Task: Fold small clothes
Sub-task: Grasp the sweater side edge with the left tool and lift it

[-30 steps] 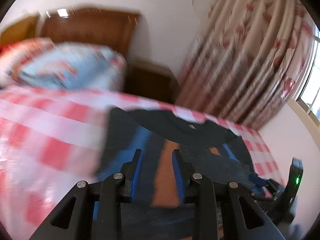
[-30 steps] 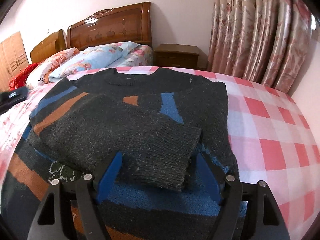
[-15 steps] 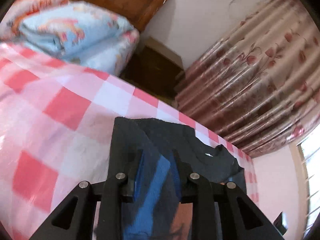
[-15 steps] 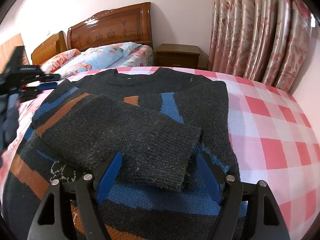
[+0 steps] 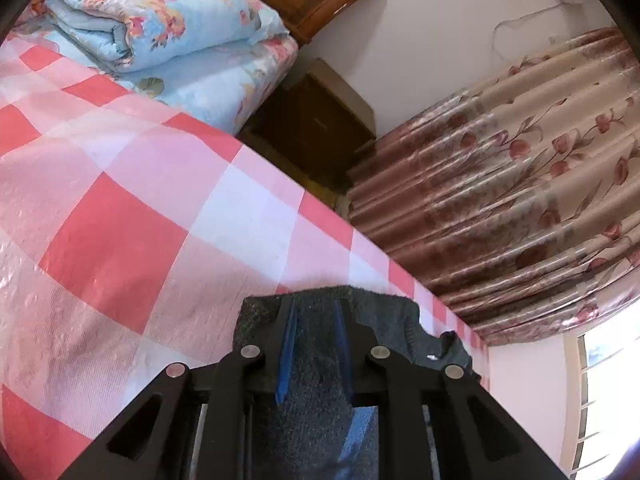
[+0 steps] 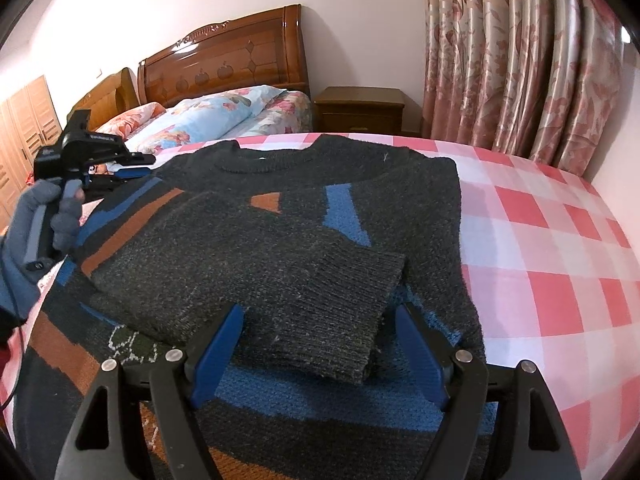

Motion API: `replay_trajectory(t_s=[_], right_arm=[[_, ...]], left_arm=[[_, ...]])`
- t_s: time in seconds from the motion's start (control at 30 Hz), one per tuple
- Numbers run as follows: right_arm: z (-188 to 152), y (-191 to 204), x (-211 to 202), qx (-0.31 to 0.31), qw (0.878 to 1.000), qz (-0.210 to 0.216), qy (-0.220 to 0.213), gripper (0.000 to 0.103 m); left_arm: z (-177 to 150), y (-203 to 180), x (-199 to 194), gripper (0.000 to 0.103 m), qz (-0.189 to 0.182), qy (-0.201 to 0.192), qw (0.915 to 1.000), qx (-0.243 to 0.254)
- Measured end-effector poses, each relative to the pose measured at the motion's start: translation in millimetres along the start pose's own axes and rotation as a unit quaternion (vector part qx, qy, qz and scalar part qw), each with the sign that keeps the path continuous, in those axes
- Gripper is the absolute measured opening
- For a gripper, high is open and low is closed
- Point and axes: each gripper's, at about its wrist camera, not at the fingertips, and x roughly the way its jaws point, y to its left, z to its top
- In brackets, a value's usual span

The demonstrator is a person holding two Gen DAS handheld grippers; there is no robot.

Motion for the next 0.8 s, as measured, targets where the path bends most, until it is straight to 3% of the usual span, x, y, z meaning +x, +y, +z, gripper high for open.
replay_trajectory(t_s=[0.07, 0.17, 0.27, 0.33, 0.43, 0.53, 0.57, 0.63, 0.8], right_arm=[[0, 0, 0, 0.000, 1.000, 0.001, 0.000, 0.103], [-1, 0, 0, 0.001, 1.000, 0.003, -0.001, 0.103], [-1, 0, 0, 0.001, 1.000, 0.004, 0.000, 0.103], [-1, 0, 0, 0.002, 1.000, 0.004, -0.001, 0.103], [-1, 0, 0, 0.001, 1.000, 0.003, 0.000, 0.103], [-1, -1, 0, 0.002, 1.000, 0.004, 0.000, 0.103], [-1, -1, 0, 0.002, 1.000, 0.004, 0.000, 0.103], [-1, -1, 1, 0.003, 1.000, 0.006, 0.000, 0.103], [-1, -3, 2, 0.006, 1.000, 0.012, 0.000, 0.103]], left_arm=[[1, 1, -2, 0.019, 0.001, -0.003, 1.0000, -0.005], [-10, -4, -20, 0.020, -0.006, -0.038, 0.9992, -0.003], [-33, -14, -47, 0.021, -0.020, -0.076, 0.9969, 0.002], [-57, -28, -66, 0.023, -0.025, -0.087, 0.9953, 0.034], [-104, -61, -71, 0.024, 0.005, -0.059, 0.9897, 0.130], [-150, -78, -58, 0.024, 0.068, -0.027, 0.9732, 0.218], [-158, -79, -50, 0.024, 0.086, -0.021, 0.9690, 0.231], [-170, -76, -50, 0.026, 0.086, -0.046, 0.9615, 0.257], [-168, -74, -53, 0.026, 0.081, -0.043, 0.9668, 0.238]])
